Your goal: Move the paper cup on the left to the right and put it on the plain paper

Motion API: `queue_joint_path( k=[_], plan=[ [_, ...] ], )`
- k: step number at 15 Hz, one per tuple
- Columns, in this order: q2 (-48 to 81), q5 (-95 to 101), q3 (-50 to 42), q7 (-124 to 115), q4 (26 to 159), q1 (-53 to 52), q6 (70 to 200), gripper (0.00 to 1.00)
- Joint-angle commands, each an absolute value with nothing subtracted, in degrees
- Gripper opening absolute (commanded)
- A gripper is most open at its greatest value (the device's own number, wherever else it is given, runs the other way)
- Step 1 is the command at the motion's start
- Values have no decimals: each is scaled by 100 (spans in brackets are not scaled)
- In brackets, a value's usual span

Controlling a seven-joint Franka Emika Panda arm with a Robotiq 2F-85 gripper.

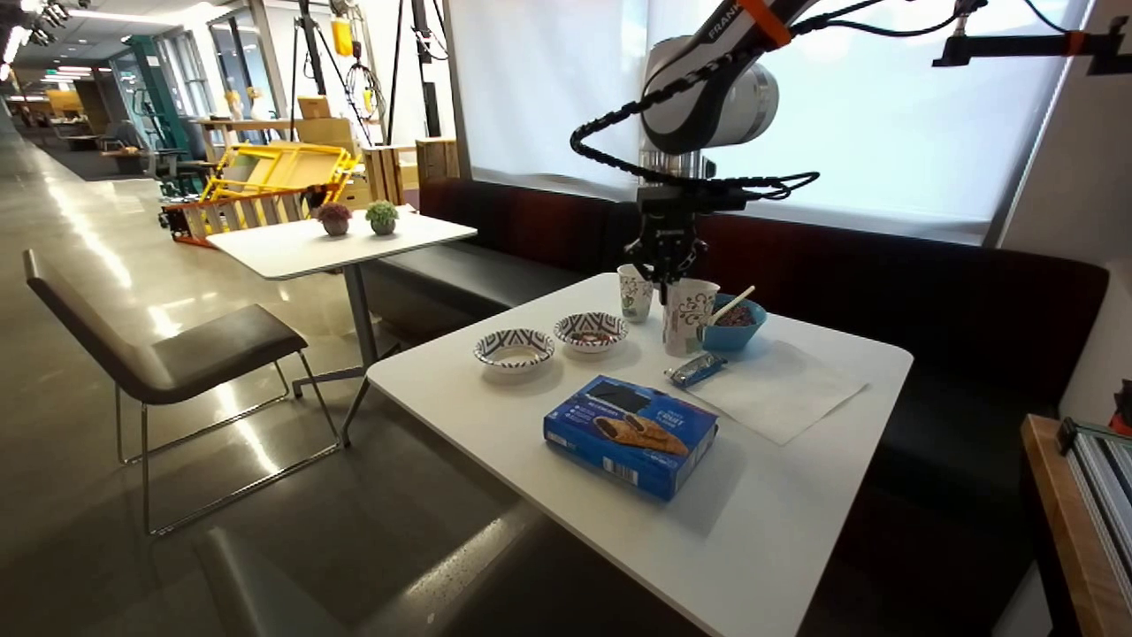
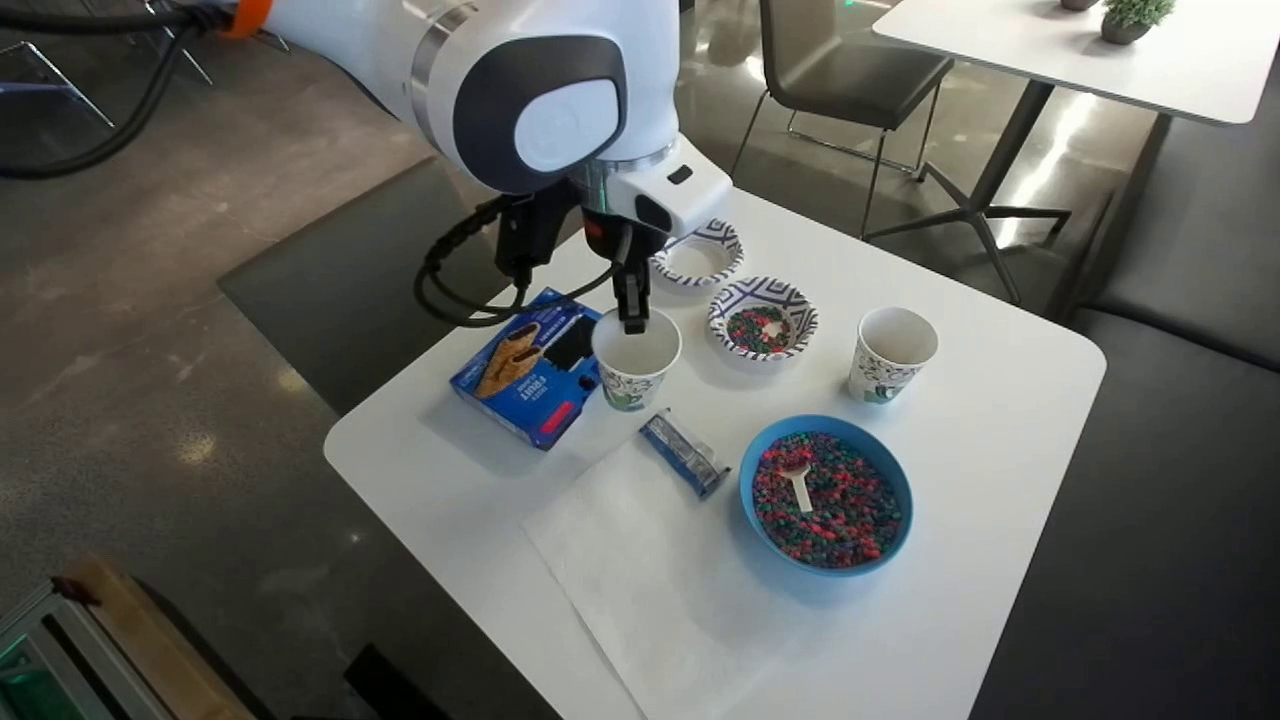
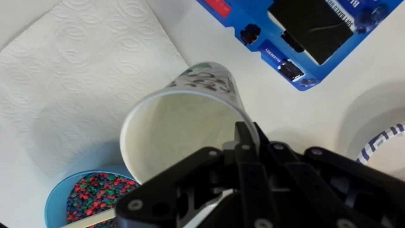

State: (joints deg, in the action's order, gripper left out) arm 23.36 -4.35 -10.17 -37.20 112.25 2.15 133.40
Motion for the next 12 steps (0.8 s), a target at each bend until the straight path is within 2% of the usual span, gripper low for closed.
queue_joint_path(
  k=[1,12],
  plan=[
    [2334,-439,-1007,-3717,11219,211,13329,1],
    [2399,-482,-1320,-2845,12072,718,14066,1]
  ],
)
